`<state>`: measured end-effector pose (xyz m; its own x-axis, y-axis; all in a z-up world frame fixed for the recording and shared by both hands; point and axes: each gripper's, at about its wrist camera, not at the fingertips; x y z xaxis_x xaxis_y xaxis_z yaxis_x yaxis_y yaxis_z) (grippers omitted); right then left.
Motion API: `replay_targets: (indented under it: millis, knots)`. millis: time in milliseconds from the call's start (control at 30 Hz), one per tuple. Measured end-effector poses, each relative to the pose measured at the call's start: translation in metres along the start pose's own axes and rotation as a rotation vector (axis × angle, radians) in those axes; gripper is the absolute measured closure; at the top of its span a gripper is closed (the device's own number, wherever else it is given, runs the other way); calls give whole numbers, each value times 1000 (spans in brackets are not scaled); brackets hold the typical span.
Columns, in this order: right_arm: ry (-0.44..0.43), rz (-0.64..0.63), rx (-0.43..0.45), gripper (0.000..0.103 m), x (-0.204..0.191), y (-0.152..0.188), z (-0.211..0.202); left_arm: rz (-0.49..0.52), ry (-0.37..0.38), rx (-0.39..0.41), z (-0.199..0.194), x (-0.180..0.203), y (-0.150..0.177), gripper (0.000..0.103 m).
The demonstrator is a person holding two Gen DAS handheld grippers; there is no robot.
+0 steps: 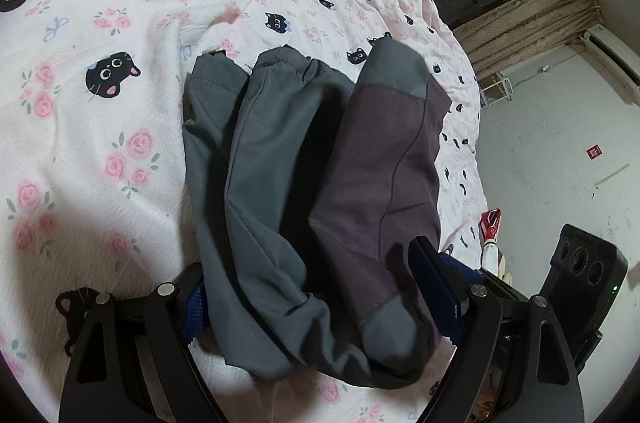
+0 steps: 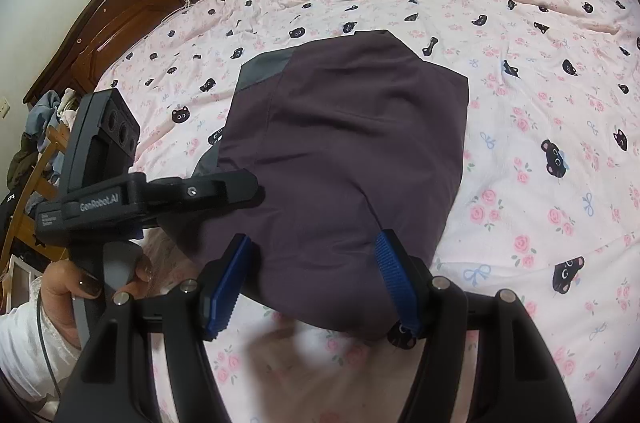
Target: Fold clothes
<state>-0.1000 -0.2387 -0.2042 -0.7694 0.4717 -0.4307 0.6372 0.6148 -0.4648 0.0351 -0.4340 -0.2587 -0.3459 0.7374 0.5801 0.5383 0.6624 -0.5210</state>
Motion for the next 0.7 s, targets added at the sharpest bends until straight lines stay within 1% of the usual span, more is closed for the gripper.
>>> replay_targets:
  millis: [33,67,100,200,233,267,467,533,633,700]
  knots:
    - [0,0,0,36,0,0,0,13,-11,-7,1,0,0,27]
    - [0,1,0,36,0,1,0,26,-21,-13,2,1,1,35]
    - [0,1,-1,36,0,1,1,32,-24,-17,2,0,1,39]
    - [1,-5,-2,36,-2,1,2,32,-10,-13,1,-5,4,54]
    - [2,-7,-3,36,-3,2,3,28,-5,-9,0,-8,5,61]
    - [3,-10,-3,36,-4,2,3,23,2,-4,-1,-11,6,64]
    - [8,-18,-5,36,-8,2,5,0,52,45,-8,-16,13,76]
    - [-6,-2,-2,36,-6,0,3,-6,67,62,-11,-16,13,80]
    - [-94,78,12,36,6,-5,-7,-24,91,78,-15,-18,11,83]
    - [-165,146,18,36,17,-9,-14,-22,92,82,-17,-17,11,84]
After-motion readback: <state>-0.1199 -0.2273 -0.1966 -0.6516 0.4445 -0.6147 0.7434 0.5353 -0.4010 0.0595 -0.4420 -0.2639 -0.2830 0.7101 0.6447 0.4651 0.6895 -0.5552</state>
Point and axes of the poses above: each gripper's, at about its wrist camera, not at the fingertips, and z roughly the way its jaws point, x to its right, y to its underside, and after that the axes turned 15 degrees about z, right-handed
